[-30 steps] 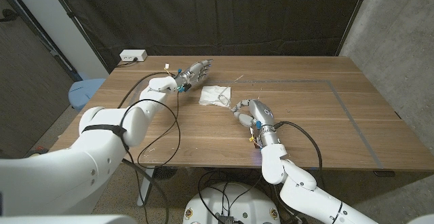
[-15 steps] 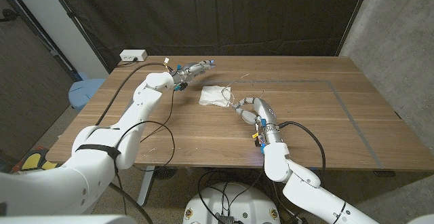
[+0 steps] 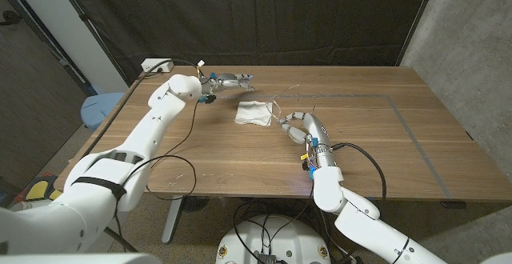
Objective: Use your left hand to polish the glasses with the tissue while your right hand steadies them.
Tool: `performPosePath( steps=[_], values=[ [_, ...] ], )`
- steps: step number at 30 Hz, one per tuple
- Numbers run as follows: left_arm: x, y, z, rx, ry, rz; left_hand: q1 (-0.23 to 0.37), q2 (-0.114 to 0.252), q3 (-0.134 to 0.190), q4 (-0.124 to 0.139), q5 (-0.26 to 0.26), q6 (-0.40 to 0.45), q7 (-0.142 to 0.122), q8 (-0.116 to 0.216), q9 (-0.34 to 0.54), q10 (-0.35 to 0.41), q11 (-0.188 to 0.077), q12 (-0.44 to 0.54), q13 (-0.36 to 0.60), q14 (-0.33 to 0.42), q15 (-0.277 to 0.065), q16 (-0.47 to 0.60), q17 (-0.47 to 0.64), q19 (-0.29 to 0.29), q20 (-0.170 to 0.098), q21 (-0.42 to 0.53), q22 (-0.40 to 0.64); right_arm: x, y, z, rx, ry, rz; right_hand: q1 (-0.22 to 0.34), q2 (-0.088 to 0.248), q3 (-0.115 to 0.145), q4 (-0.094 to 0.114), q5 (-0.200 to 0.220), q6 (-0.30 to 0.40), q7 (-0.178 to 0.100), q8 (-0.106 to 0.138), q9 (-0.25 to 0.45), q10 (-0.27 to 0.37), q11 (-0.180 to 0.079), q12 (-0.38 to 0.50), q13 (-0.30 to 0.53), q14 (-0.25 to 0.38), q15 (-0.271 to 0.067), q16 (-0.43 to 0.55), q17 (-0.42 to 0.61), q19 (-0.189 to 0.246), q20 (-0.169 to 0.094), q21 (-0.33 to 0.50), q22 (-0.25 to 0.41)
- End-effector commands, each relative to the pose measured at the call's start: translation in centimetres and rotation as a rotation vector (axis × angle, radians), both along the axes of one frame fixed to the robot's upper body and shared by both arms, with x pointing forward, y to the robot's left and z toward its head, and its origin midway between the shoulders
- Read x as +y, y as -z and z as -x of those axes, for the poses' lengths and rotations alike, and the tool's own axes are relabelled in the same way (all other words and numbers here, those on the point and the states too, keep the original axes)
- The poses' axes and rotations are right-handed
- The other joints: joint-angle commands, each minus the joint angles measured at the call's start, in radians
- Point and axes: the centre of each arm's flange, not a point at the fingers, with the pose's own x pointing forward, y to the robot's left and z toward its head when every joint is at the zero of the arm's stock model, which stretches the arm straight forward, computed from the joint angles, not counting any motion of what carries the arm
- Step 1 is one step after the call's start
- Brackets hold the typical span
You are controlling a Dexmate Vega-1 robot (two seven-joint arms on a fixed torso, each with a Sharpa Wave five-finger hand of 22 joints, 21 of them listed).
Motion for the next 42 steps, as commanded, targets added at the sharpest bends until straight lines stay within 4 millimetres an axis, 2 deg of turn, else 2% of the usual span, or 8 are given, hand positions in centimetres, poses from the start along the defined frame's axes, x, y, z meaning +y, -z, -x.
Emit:
performPosePath(
  steps=[1, 7, 9, 10, 17, 24, 35, 42],
  values=[
    [-1.7, -0.9, 2.0, -0.028, -0.060, -0.277, 0.026, -0.011, -0.005, -0.001, 0.015, 0.019, -0.012, 0.004, 0.005, -0.005, 0.017, -0.003, 0.005, 0.007, -0.001, 0.006, 0.005, 0.003, 0.012, 0.009, 0.005, -0.4, -0.6, -0.3, -0.019, 0.005, -0.036, 0.010, 0.018, -0.005, 0.002, 0.007, 0.044, 0.018, 0.018, 0.062, 0.007, -0.001, 0.005, 0.004, 0.010, -0.175, -0.006, 0.003, -0.003, -0.072, 0.009, 0.003],
    [-2.7, -1.3, 2.7, -0.044, -0.111, -0.399, 0.069, -0.024, -0.009, 0.003, 0.033, 0.032, -0.014, 0.003, 0.006, 0.014, 0.036, 0.002, 0.007, 0.030, 0.000, 0.013, 0.012, 0.060, 0.009, 0.034, 0.008, -0.6, -0.6, -0.3, -0.017, 0.006, -0.050, 0.011, 0.019, -0.006, 0.002, 0.008, 0.042, 0.018, 0.018, 0.063, 0.007, -0.002, 0.005, 0.005, 0.012, -0.175, -0.006, 0.003, -0.004, -0.071, 0.010, 0.003],
    [-3.1, -1.5, 3.1, -0.066, -0.147, -0.443, 0.086, -0.030, -0.013, 0.006, 0.041, 0.043, -0.014, 0.004, 0.007, 0.033, 0.036, 0.008, 0.008, 0.057, -0.007, 0.022, 0.016, 0.081, 0.012, 0.043, 0.010, -0.7, -0.6, -0.3, -0.017, 0.006, -0.054, 0.011, 0.019, -0.006, 0.002, 0.008, 0.043, 0.018, 0.019, 0.063, 0.008, -0.002, 0.005, 0.005, 0.013, -0.175, -0.006, 0.003, -0.003, -0.071, 0.010, 0.003],
    [-3.4, -1.5, 3.4, -0.076, -0.170, -0.474, 0.099, -0.037, -0.017, 0.010, 0.048, 0.062, -0.013, 0.008, 0.007, 0.059, 0.046, 0.016, 0.008, 0.087, -0.011, 0.033, 0.019, 0.101, 0.014, 0.052, 0.011, -0.7, -0.6, -0.3, -0.018, 0.007, -0.053, 0.011, 0.019, -0.006, 0.002, 0.008, 0.042, 0.018, 0.019, 0.063, 0.008, -0.001, 0.005, 0.006, 0.013, -0.175, -0.006, 0.003, -0.004, -0.071, 0.010, 0.003],
    [-4.4, -1.8, 4.4, -0.114, -0.220, -0.568, 0.126, -0.069, -0.044, 0.018, 0.069, 0.133, -0.011, 0.024, 0.009, 0.139, 0.037, 0.042, 0.013, 0.128, -0.013, 0.045, 0.028, 0.149, 0.004, 0.075, 0.013, -0.7, -0.7, -0.5, -0.020, 0.003, -0.057, 0.011, 0.019, -0.008, 0.003, 0.009, 0.042, 0.018, 0.019, 0.063, 0.010, -0.001, 0.005, 0.007, 0.016, -0.174, -0.007, 0.002, -0.005, -0.069, 0.011, 0.003],
    [-5.2, -1.9, 4.9, -0.165, -0.279, -0.640, 0.149, -0.073, -0.059, 0.025, 0.086, 0.224, -0.010, 0.052, 0.013, 0.201, 0.031, 0.066, 0.025, 0.150, -0.021, 0.051, 0.036, 0.149, 0.001, 0.078, 0.014, -0.8, -0.8, -0.5, -0.022, 0.000, -0.059, 0.010, 0.020, -0.009, 0.004, 0.009, 0.042, 0.018, 0.019, 0.063, 0.010, -0.002, 0.005, 0.008, 0.017, -0.174, -0.009, 0.002, -0.006, -0.066, 0.013, 0.003],
    [-6.6, -1.4, 5.3, -0.227, -0.317, -0.729, 0.167, -0.069, -0.063, 0.027, 0.092, 0.254, -0.013, 0.060, 0.015, 0.218, 0.020, 0.073, 0.033, 0.167, -0.034, 0.058, 0.041, 0.149, -0.005, 0.080, 0.015, -0.8, -0.6, -0.3, -0.025, 0.001, -0.065, 0.010, 0.020, -0.011, 0.004, 0.011, 0.041, 0.018, 0.019, 0.064, 0.010, -0.002, 0.004, 0.010, 0.017, -0.175, -0.011, 0.001, -0.010, -0.065, 0.014, 0.003],
    [-7.5, -0.5, 5.2, -0.233, -0.302, -0.755, 0.178, -0.068, -0.071, 0.032, 0.093, 0.270, -0.013, 0.062, 0.016, 0.261, 0.016, 0.090, 0.041, 0.207, -0.047, 0.073, 0.047, 0.165, -0.005, 0.089, 0.016, -0.7, -0.6, -0.2, -0.032, 0.001, -0.060, 0.011, 0.021, -0.012, 0.004, 0.012, 0.040, 0.017, 0.019, 0.065, 0.010, -0.002, 0.003, 0.010, 0.017, -0.175, -0.012, 0.001, -0.012, -0.065, 0.015, 0.003]
  ],
)
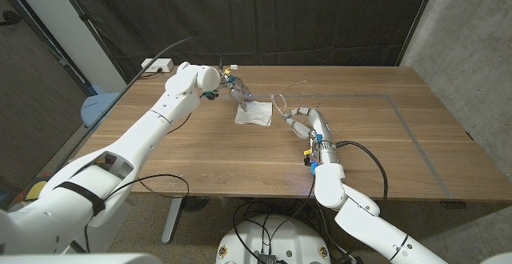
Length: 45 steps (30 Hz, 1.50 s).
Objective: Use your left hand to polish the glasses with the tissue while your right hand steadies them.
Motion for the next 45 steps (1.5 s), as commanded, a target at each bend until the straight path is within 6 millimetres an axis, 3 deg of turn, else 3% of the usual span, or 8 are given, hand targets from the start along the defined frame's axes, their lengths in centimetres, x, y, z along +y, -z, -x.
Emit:
performPosePath(
  steps=[1, 13, 21, 25, 31, 36, 45],
  values=[
    [-1.7, 1.0, 0.3, -0.044, -0.013, -0.087, 0.012, -0.002, -0.007, 0.002, 0.004, 0.010, 0.002, 0.008, 0.002, 0.015, 0.003, 0.010, 0.005, 0.017, -0.013, 0.008, 0.006, 0.011, 0.007, 0.008, 0.002, 0.1, 0.1, 0.2, -0.008, 0.000, 0.002, 0.011, 0.022, -0.001, -0.002, 0.008, 0.040, 0.016, 0.019, 0.064, 0.007, -0.005, 0.004, 0.003, 0.013, -0.178, -0.005, 0.001, -0.002, -0.065, 0.007, 0.003],
    [-2.9, 2.1, 0.1, -0.114, -0.037, -0.158, 0.018, -0.005, -0.040, 0.017, 0.006, -0.104, 0.003, -0.056, -0.001, -0.111, 0.035, -0.056, -0.008, 0.029, 0.002, 0.001, 0.010, 0.023, 0.008, 0.020, 0.004, 0.1, 0.1, 0.3, -0.006, -0.005, 0.013, 0.011, 0.022, -0.003, -0.002, 0.009, 0.040, 0.018, 0.019, 0.064, 0.009, -0.005, 0.003, 0.005, 0.015, -0.178, -0.006, 0.001, -0.004, -0.066, 0.008, 0.003],
    [-3.4, 2.9, -0.5, -0.088, -0.015, -0.156, 0.022, -0.004, -0.050, 0.021, 0.006, -0.099, 0.004, -0.057, -0.001, -0.098, 0.034, -0.057, -0.013, 0.059, -0.005, -0.001, -0.002, 0.071, -0.010, 0.042, 0.004, 0.0, 0.1, 0.6, -0.012, 0.007, 0.019, 0.012, 0.023, -0.005, -0.002, 0.010, 0.041, 0.018, 0.020, 0.064, 0.010, -0.005, 0.003, 0.006, 0.015, -0.179, -0.006, 0.000, -0.006, -0.065, 0.010, 0.003],
    [-3.7, 3.4, -0.7, -0.081, -0.005, -0.170, 0.027, -0.002, -0.055, 0.022, 0.005, -0.093, 0.009, -0.057, 0.000, -0.098, 0.033, -0.061, -0.017, 0.024, 0.017, -0.025, -0.014, 0.074, -0.011, 0.045, 0.004, 0.0, 0.1, 0.6, -0.011, 0.008, 0.018, 0.012, 0.023, -0.005, -0.002, 0.010, 0.041, 0.018, 0.020, 0.064, 0.010, -0.005, 0.003, 0.006, 0.016, -0.178, -0.006, 0.001, -0.006, -0.065, 0.010, 0.003],
    [-4.0, 3.9, -1.0, -0.102, -0.007, -0.194, 0.030, 0.000, -0.063, 0.024, 0.004, -0.078, 0.009, -0.053, 0.000, -0.112, 0.022, -0.073, -0.021, 0.029, -0.009, -0.037, -0.029, 0.078, -0.023, 0.048, 0.003, 0.0, 0.2, 0.6, -0.009, 0.005, 0.024, 0.011, 0.023, -0.007, -0.001, 0.010, 0.039, 0.017, 0.021, 0.066, 0.009, -0.006, 0.002, 0.007, 0.016, -0.178, -0.007, 0.000, -0.009, -0.065, 0.011, 0.003],
    [-4.1, 4.2, -0.9, -0.146, -0.001, -0.204, 0.046, 0.018, -0.063, 0.026, 0.002, -0.038, 0.016, -0.042, 0.000, -0.069, 0.004, -0.064, -0.025, 0.079, -0.036, -0.034, -0.044, 0.107, -0.032, 0.063, 0.003, 0.0, 0.3, 0.6, -0.008, 0.004, 0.028, 0.010, 0.024, -0.008, 0.000, 0.011, 0.037, 0.017, 0.021, 0.067, 0.011, -0.005, 0.002, 0.008, 0.016, -0.177, -0.007, 0.001, -0.009, -0.063, 0.012, 0.003],
    [-4.0, 5.2, -1.3, -0.151, 0.000, -0.214, 0.059, 0.029, -0.063, 0.026, 0.000, -0.029, 0.014, -0.042, 0.000, -0.058, -0.004, -0.066, -0.027, 0.091, -0.036, -0.039, -0.052, 0.107, -0.027, 0.066, 0.003, 0.0, 0.3, 0.7, -0.008, 0.006, 0.030, 0.010, 0.025, -0.010, 0.001, 0.012, 0.039, 0.017, 0.021, 0.066, 0.012, -0.006, 0.002, 0.009, 0.016, -0.178, -0.008, 0.000, -0.009, -0.062, 0.014, 0.003]
  ],
)
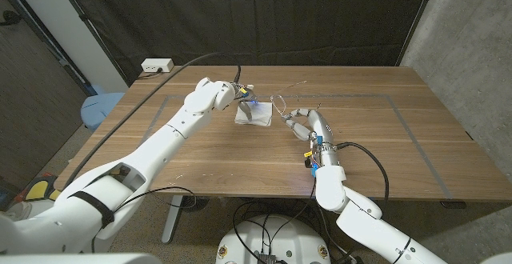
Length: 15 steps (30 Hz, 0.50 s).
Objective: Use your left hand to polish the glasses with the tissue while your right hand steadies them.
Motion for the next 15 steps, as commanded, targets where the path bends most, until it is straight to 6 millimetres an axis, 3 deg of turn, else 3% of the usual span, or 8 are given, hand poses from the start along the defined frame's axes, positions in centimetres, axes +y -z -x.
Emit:
performPosePath(
  steps=[1, 7, 9, 10, 15],
  values=[
    [-0.1, 1.4, -0.4, -0.039, 0.006, -0.029, 0.008, 0.007, -0.002, 0.001, 0.000, 0.010, -0.001, 0.007, 0.003, 0.013, -0.003, 0.001, 0.000, 0.018, -0.033, -0.004, -0.001, 0.006, 0.006, 0.004, 0.004, 0.0, 0.1, 0.1, 0.000, 0.001, 0.010, 0.012, 0.022, -0.002, 0.004, 0.004, 0.038, 0.017, 0.021, 0.065, 0.005, -0.002, 0.002, 0.003, 0.009, -0.175, -0.003, 0.000, 0.000, -0.063, 0.006, 0.003],
    [-0.2, 2.2, -0.3, -0.096, 0.010, -0.051, 0.051, 0.026, 0.008, -0.010, -0.001, 0.050, 0.001, 0.019, 0.004, 0.028, -0.013, 0.000, 0.003, 0.048, -0.052, -0.005, -0.006, 0.028, 0.007, 0.017, 0.004, 0.0, 0.1, 0.2, 0.001, 0.006, 0.007, 0.012, 0.022, -0.003, 0.004, 0.005, 0.039, 0.016, 0.022, 0.066, 0.005, -0.002, 0.001, 0.003, 0.010, -0.174, -0.003, 0.000, 0.000, -0.062, 0.008, 0.002],
    [-0.2, 2.5, -0.2, -0.117, 0.015, -0.054, 0.074, 0.044, 0.013, -0.011, -0.004, 0.090, 0.009, 0.031, 0.005, 0.087, -0.028, 0.020, 0.010, 0.083, -0.074, 0.003, -0.005, 0.048, 0.002, 0.029, 0.005, 0.1, 0.1, 0.2, 0.000, 0.006, 0.008, 0.012, 0.023, -0.004, 0.004, 0.006, 0.038, 0.017, 0.022, 0.067, 0.005, -0.002, 0.001, 0.004, 0.010, -0.175, -0.003, 0.000, 0.000, -0.062, 0.009, 0.002],
    [-0.2, 2.6, -0.2, -0.127, 0.020, -0.053, 0.080, 0.049, 0.013, -0.010, -0.006, 0.110, 0.009, 0.038, 0.005, 0.116, -0.022, 0.029, 0.013, 0.103, -0.084, 0.008, -0.004, 0.059, -0.002, 0.036, 0.005, 0.1, 0.1, 0.2, -0.001, 0.007, 0.011, 0.013, 0.023, -0.004, 0.004, 0.006, 0.038, 0.017, 0.022, 0.067, 0.005, -0.002, 0.001, 0.004, 0.010, -0.175, -0.003, 0.000, 0.000, -0.061, 0.009, 0.002],
    [0.0, 3.0, 0.0, -0.186, 0.056, -0.040, 0.152, 0.116, 0.035, -0.011, -0.038, 0.319, 0.015, 0.108, 0.002, 0.323, -0.053, 0.111, 0.047, 0.306, -0.152, 0.068, 0.025, 0.144, -0.025, 0.098, 0.012, 0.2, 0.1, 0.3, -0.001, 0.011, 0.014, 0.013, 0.023, -0.005, 0.004, 0.006, 0.038, 0.016, 0.022, 0.066, 0.004, -0.002, 0.000, 0.004, 0.010, -0.174, -0.003, 0.000, -0.002, -0.062, 0.009, 0.002]
  ],
)
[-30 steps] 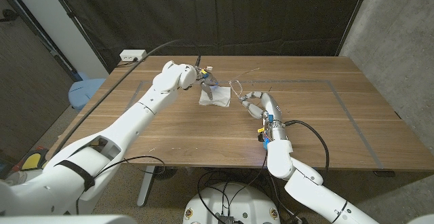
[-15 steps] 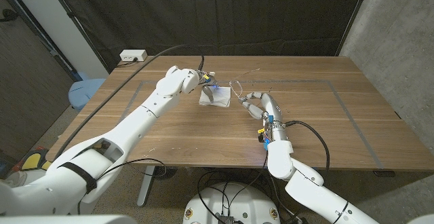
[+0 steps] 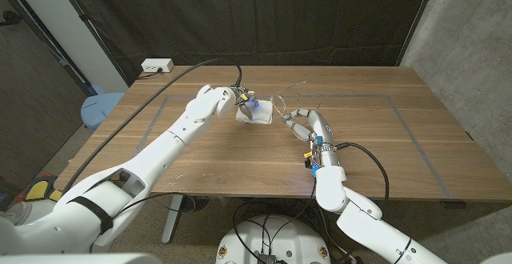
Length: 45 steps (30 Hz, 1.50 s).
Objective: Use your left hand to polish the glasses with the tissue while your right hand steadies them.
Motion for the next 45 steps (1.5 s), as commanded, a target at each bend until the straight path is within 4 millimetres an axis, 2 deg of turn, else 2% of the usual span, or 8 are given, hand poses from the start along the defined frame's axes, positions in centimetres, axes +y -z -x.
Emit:
performPosePath(
  steps=[1, 8, 11, 12, 15, 27, 33, 45],
  values=[
    [0.1, 1.2, 0.3, -0.124, 0.054, 0.001, 0.075, 0.048, 0.028, -0.008, -0.029, 0.176, 0.009, 0.059, -0.002, 0.177, -0.027, 0.078, 0.031, 0.166, -0.160, 0.044, 0.029, 0.067, -0.015, 0.056, 0.010, 0.2, 0.1, 0.2, -0.001, 0.006, 0.008, 0.012, 0.023, -0.005, 0.004, 0.006, 0.039, 0.015, 0.022, 0.065, 0.004, -0.004, 0.000, 0.005, 0.009, -0.175, -0.003, 0.000, -0.001, -0.062, 0.010, 0.002],
    [0.6, 1.8, 0.4, -0.186, 0.096, 0.032, 0.195, 0.095, 0.069, -0.027, -0.084, 0.387, 0.045, 0.134, -0.005, 0.356, -0.042, 0.170, 0.064, 0.398, -0.188, 0.088, 0.082, 0.160, -0.036, 0.154, 0.028, 0.3, 0.0, 0.2, -0.004, 0.014, 0.013, 0.012, 0.023, -0.006, 0.004, 0.007, 0.039, 0.016, 0.022, 0.065, 0.005, -0.004, 0.000, 0.005, 0.008, -0.175, -0.004, 0.000, -0.002, -0.061, 0.011, 0.002],
    [0.9, 2.1, 0.3, -0.224, 0.119, 0.052, 0.291, 0.114, 0.086, -0.041, -0.118, 0.514, 0.083, 0.186, -0.002, 0.456, -0.052, 0.214, 0.083, 0.518, -0.197, 0.129, 0.135, 0.216, -0.045, 0.221, 0.039, 0.3, 0.1, 0.2, -0.004, 0.015, 0.014, 0.012, 0.024, -0.007, 0.004, 0.007, 0.039, 0.017, 0.023, 0.066, 0.005, -0.004, -0.001, 0.005, 0.009, -0.175, -0.004, 0.000, -0.002, -0.061, 0.012, 0.002],
    [1.2, 2.2, 0.4, -0.253, 0.138, 0.075, 0.336, 0.129, 0.090, -0.040, -0.133, 0.568, 0.105, 0.206, -0.002, 0.521, -0.041, 0.245, 0.097, 0.564, -0.199, 0.151, 0.168, 0.225, -0.048, 0.253, 0.048, 0.4, 0.1, 0.2, -0.002, 0.016, 0.012, 0.012, 0.024, -0.007, 0.004, 0.008, 0.039, 0.016, 0.023, 0.066, 0.005, -0.004, -0.001, 0.006, 0.009, -0.175, -0.004, 0.000, -0.002, -0.061, 0.012, 0.002],
    [1.6, 2.1, 0.8, -0.312, 0.178, 0.119, 0.363, 0.130, 0.083, -0.030, -0.148, 0.604, 0.136, 0.212, -0.005, 0.591, -0.045, 0.283, 0.120, 0.638, -0.198, 0.176, 0.205, 0.268, -0.055, 0.308, 0.059, 0.4, 0.1, 0.1, 0.001, 0.018, 0.014, 0.013, 0.024, -0.007, 0.004, 0.008, 0.038, 0.015, 0.022, 0.066, 0.006, -0.004, -0.001, 0.006, 0.008, -0.176, -0.004, 0.000, -0.003, -0.062, 0.012, 0.002],
    [3.4, 0.9, 3.0, -0.529, 0.370, 0.428, 0.362, 0.129, 0.080, -0.017, -0.150, 0.626, 0.148, 0.212, -0.006, 0.608, -0.048, 0.292, 0.133, 0.661, -0.195, 0.166, 0.220, 0.258, -0.058, 0.338, 0.065, 0.4, 0.2, -0.3, 0.010, 0.019, -0.016, 0.015, 0.025, -0.009, 0.003, 0.010, 0.038, 0.015, 0.023, 0.065, 0.006, -0.004, -0.003, 0.007, 0.009, -0.176, -0.004, 0.000, -0.004, -0.063, 0.016, 0.001],
    [3.9, 0.6, 3.4, -0.553, 0.488, 0.652, 0.361, 0.130, 0.080, -0.014, -0.150, 0.631, 0.151, 0.211, -0.006, 0.615, -0.049, 0.295, 0.137, 0.672, -0.194, 0.163, 0.226, 0.254, -0.061, 0.348, 0.066, 0.5, 0.4, -0.5, 0.010, 0.040, -0.053, 0.016, 0.026, -0.010, 0.003, 0.010, 0.040, 0.017, 0.023, 0.063, 0.009, -0.003, -0.002, 0.008, 0.010, -0.176, -0.004, 0.000, -0.003, -0.061, 0.018, 0.001],
    [4.0, 0.4, 3.8, -0.518, 0.658, 0.889, 0.356, 0.127, 0.080, -0.007, -0.150, 0.636, 0.149, 0.208, -0.007, 0.621, -0.051, 0.295, 0.144, 0.681, -0.193, 0.150, 0.233, 0.246, -0.066, 0.367, 0.068, 1.4, 0.1, -0.6, 0.059, 0.138, -0.213, 0.014, 0.027, -0.012, 0.005, 0.013, 0.042, 0.032, 0.024, 0.062, 0.034, -0.002, 0.006, 0.010, 0.014, -0.172, -0.003, 0.000, -0.013, -0.043, 0.018, 0.000]
  ],
)
